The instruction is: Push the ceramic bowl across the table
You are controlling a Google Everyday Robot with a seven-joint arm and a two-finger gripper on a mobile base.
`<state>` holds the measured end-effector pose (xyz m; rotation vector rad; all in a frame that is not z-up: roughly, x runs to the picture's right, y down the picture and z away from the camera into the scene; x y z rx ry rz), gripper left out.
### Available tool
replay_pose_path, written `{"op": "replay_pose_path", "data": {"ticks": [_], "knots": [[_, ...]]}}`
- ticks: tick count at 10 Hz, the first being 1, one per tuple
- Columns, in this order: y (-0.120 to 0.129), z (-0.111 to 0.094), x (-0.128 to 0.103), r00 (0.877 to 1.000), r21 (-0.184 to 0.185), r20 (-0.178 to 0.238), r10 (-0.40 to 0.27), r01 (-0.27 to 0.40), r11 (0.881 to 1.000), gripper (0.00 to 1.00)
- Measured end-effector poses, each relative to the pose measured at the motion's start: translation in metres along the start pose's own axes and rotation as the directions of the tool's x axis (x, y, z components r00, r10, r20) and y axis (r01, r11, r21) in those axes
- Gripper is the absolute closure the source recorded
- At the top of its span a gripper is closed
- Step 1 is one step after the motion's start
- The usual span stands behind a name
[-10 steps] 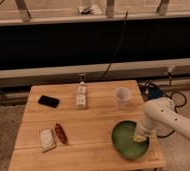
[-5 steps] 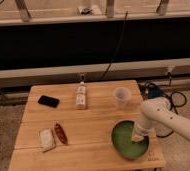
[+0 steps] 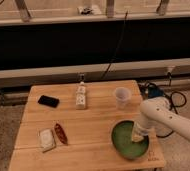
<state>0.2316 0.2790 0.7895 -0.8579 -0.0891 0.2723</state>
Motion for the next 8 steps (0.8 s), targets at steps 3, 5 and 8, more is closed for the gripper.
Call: {"op": "replay_pose_path", "data": {"ticks": [3,5,8], "knots": [[-0.0034,0.0015,-0.0052,1.0,-0.003,0.0,-0.001,0.001,1.0,0.96],[-0.0031,-0.0001,-0.0052,1.0,-0.004,-0.002,-0.003,0.003,1.0,0.96],[-0.0069,0.0031,-0.0082,1.0,-0.005,-0.003,-0.003,0.003,1.0,0.96]]}}
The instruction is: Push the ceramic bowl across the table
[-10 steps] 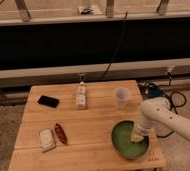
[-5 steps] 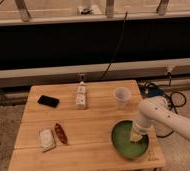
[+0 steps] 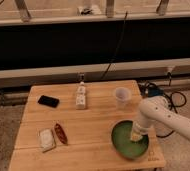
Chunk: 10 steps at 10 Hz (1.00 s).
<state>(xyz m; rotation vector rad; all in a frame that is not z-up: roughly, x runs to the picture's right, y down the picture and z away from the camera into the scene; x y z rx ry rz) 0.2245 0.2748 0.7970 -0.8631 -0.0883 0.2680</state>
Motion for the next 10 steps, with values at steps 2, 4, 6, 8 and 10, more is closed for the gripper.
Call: {"op": "replay_pose_path", "data": {"ticks": [2,4,6,8,10], "knots": [[-0.0013,-0.0013,-0.0039,1.0,0.0,0.002,-0.003,0.003,1.0,0.96],[-0.0008,-0.0025,-0.0033,1.0,-0.002,0.001,-0.004,0.004,1.0,0.96],[-0.0029,-0.002,-0.0036,1.0,-0.002,0.001,-0.003,0.003,1.0,0.96],[-0.0084,0.0001,-0.0098,1.0,-0.001,0.002,-0.009,0.009,1.0,0.96],[-0.0084,-0.0028,-0.0094,1.0,-0.001,0.002,-0.008,0.008,1.0,0.96]]}}
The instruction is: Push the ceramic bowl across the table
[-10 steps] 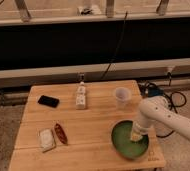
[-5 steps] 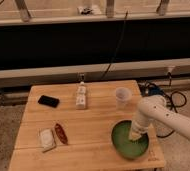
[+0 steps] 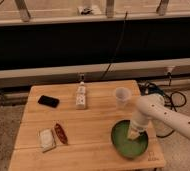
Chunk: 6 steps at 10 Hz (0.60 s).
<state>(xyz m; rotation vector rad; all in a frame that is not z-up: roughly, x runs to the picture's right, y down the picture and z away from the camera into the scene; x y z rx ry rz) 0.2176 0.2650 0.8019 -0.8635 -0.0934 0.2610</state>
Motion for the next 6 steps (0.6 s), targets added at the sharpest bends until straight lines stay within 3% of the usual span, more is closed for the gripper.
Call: {"op": "replay_pose_path", "data": {"ticks": [6], "knots": [[-0.0066,-0.0008,-0.0031,1.0,-0.001,-0.001,-0.002,0.002,1.0,0.96]]}}
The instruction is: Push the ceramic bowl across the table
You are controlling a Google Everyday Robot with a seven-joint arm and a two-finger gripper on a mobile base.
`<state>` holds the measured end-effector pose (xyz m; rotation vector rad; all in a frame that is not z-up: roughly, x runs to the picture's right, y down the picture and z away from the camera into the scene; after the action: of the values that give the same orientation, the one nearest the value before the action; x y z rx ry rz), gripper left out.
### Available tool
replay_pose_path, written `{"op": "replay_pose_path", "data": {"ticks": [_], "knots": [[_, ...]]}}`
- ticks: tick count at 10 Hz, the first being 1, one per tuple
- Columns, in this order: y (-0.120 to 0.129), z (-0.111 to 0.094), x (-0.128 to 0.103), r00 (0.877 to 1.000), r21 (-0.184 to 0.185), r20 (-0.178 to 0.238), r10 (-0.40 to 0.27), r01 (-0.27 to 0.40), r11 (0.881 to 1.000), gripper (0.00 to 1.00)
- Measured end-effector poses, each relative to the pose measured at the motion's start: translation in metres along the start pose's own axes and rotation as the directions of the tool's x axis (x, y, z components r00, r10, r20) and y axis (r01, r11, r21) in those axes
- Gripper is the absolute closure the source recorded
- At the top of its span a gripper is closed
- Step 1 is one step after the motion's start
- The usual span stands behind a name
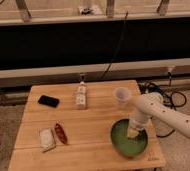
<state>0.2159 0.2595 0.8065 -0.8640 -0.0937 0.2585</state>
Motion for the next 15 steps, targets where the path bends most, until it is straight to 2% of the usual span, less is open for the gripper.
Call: {"op": "replay_pose_path", "data": {"ticks": [13,15], "knots": [[-0.018,-0.003,-0.011,1.0,0.001,-0.004,-0.006,0.006,1.0,0.96],[-0.028,-0.001,-0.016,1.0,0.005,-0.002,-0.004,0.004,1.0,0.96]]}}
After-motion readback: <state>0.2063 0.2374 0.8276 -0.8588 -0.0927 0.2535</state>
